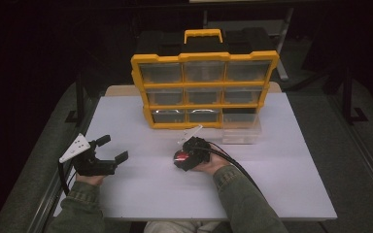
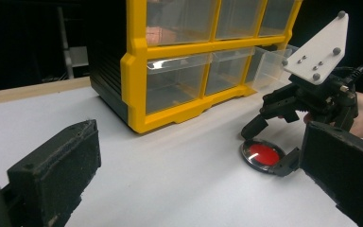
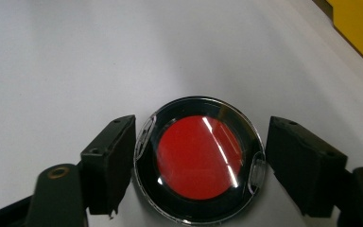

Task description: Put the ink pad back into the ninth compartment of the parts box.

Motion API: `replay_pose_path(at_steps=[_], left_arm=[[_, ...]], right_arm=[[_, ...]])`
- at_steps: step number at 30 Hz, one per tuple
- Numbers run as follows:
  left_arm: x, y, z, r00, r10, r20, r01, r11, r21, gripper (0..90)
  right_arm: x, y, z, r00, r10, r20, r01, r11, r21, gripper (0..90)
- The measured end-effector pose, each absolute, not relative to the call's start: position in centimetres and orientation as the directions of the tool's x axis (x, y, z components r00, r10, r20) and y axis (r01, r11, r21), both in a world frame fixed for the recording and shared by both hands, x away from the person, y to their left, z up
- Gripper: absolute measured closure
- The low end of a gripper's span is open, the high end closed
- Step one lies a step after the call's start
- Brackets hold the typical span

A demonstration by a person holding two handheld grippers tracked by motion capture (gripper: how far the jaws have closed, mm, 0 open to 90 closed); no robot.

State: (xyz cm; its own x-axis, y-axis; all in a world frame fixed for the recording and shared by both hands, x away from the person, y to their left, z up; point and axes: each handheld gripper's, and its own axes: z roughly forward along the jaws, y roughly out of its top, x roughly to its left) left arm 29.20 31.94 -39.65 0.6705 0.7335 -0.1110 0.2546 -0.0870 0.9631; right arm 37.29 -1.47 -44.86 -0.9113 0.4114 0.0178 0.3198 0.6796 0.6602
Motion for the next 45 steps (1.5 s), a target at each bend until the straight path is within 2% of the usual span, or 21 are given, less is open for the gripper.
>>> replay_pose_path(at_steps=[5,15,34,45], left_arm=[[29.2,31.9,-39.7,0.670,0.734,-0.110,0.257,-0.090,0.962,0.0],[29.2,31.9,-39.7,0.670,0.734,-0.110,0.257,-0.091,0.962,0.0],[29.2,32.0,-39.6,0.668,0.737,-0.106,0.250,-0.088,0.964,0.0],[29.2,32.0,-39.5,0.666,0.738,-0.106,0.250,-0.087,0.964,0.0]], right_arm=[[37.2,-1.4,-44.8,-0.913,0.408,0.004,0.308,0.684,0.661,28.6],[37.1,-1.6,-44.5,-0.897,0.442,0.028,0.347,0.663,0.663,28.8],[36.9,-3.0,-42.1,-0.894,0.439,0.091,0.360,0.582,0.729,28.8],[36.5,-3.9,-40.7,-0.894,0.441,0.078,0.339,0.553,0.761,28.8]])
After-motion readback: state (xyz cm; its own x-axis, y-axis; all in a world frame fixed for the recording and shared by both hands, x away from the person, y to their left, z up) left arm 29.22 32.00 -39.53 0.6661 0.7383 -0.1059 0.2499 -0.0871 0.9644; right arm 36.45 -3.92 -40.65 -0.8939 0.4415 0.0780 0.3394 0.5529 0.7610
